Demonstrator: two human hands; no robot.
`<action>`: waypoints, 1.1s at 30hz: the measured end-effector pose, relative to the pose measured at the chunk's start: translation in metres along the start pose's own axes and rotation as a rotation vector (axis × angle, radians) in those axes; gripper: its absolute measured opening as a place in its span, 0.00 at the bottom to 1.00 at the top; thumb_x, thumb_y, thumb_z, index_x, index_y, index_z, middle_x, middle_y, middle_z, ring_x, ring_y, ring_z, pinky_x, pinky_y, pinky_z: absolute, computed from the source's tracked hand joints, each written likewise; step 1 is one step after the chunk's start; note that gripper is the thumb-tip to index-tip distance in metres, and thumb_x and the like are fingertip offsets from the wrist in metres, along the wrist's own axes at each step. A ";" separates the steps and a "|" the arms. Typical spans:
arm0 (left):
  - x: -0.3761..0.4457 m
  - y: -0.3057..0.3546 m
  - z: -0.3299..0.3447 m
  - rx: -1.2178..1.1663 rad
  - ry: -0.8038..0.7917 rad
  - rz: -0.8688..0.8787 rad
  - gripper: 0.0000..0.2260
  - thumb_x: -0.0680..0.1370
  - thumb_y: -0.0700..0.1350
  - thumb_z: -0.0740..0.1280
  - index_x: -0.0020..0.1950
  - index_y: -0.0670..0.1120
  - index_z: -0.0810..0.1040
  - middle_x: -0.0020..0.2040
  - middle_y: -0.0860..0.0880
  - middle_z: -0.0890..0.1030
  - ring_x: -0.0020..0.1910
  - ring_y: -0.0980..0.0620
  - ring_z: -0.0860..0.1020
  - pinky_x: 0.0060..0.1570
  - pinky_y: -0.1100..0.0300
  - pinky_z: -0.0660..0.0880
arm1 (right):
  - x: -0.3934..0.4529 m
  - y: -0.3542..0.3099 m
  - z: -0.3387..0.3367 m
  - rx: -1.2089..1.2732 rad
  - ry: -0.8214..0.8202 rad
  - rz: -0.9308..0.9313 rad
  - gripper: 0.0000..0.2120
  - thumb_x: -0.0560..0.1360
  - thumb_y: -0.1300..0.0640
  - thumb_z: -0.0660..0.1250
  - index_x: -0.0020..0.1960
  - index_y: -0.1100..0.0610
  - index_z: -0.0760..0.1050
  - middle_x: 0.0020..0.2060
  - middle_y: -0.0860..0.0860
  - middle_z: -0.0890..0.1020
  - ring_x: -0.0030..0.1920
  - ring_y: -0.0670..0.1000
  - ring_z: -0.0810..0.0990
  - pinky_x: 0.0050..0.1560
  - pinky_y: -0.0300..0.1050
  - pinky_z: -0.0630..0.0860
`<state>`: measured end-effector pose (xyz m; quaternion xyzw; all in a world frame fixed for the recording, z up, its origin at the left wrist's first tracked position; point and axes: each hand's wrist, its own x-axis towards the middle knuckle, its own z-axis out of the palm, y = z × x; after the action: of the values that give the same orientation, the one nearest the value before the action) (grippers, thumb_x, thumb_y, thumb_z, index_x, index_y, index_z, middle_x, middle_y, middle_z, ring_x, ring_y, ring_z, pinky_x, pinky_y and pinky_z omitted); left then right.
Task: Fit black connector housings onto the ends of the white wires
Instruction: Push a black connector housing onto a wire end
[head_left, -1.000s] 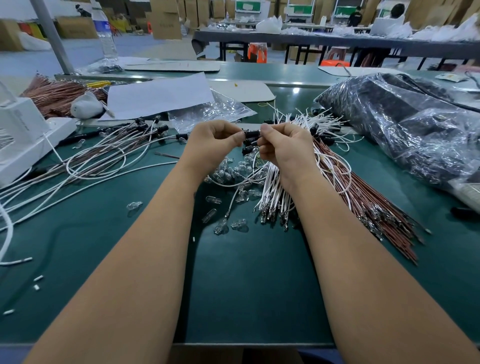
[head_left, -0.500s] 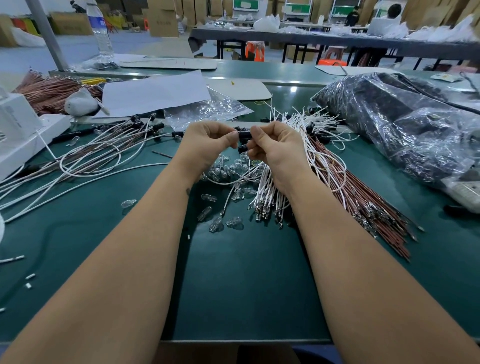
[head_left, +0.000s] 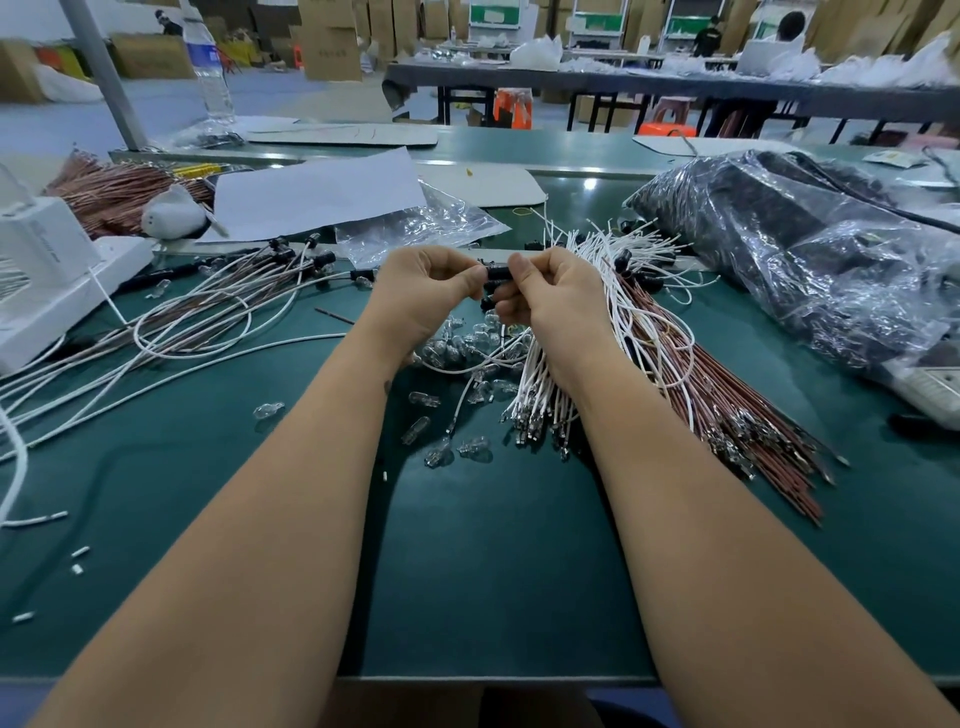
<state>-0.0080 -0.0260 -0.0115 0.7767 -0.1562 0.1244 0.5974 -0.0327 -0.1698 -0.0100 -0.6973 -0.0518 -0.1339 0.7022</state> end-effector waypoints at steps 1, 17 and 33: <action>0.000 0.002 -0.001 0.039 -0.013 0.006 0.05 0.76 0.41 0.70 0.41 0.49 0.82 0.33 0.53 0.82 0.33 0.58 0.77 0.40 0.69 0.73 | 0.000 -0.001 0.000 0.001 0.016 -0.004 0.07 0.81 0.61 0.62 0.45 0.61 0.73 0.33 0.54 0.80 0.28 0.46 0.78 0.31 0.38 0.77; -0.008 0.004 -0.085 0.827 0.238 0.041 0.10 0.80 0.49 0.64 0.51 0.48 0.84 0.36 0.50 0.79 0.35 0.50 0.74 0.34 0.59 0.65 | 0.007 -0.011 -0.009 -0.064 0.287 -0.006 0.07 0.81 0.60 0.59 0.46 0.57 0.74 0.34 0.50 0.78 0.27 0.40 0.76 0.35 0.36 0.77; 0.022 0.007 -0.017 0.871 0.194 -0.063 0.13 0.76 0.44 0.62 0.57 0.55 0.81 0.68 0.52 0.73 0.72 0.48 0.59 0.66 0.46 0.53 | 0.011 0.001 -0.026 -1.272 0.200 0.057 0.10 0.75 0.54 0.64 0.43 0.60 0.68 0.46 0.57 0.75 0.46 0.57 0.70 0.46 0.48 0.69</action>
<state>0.0097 -0.0132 0.0076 0.9449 -0.0087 0.2328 0.2300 -0.0246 -0.1969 -0.0088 -0.9627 0.1221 -0.1841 0.1564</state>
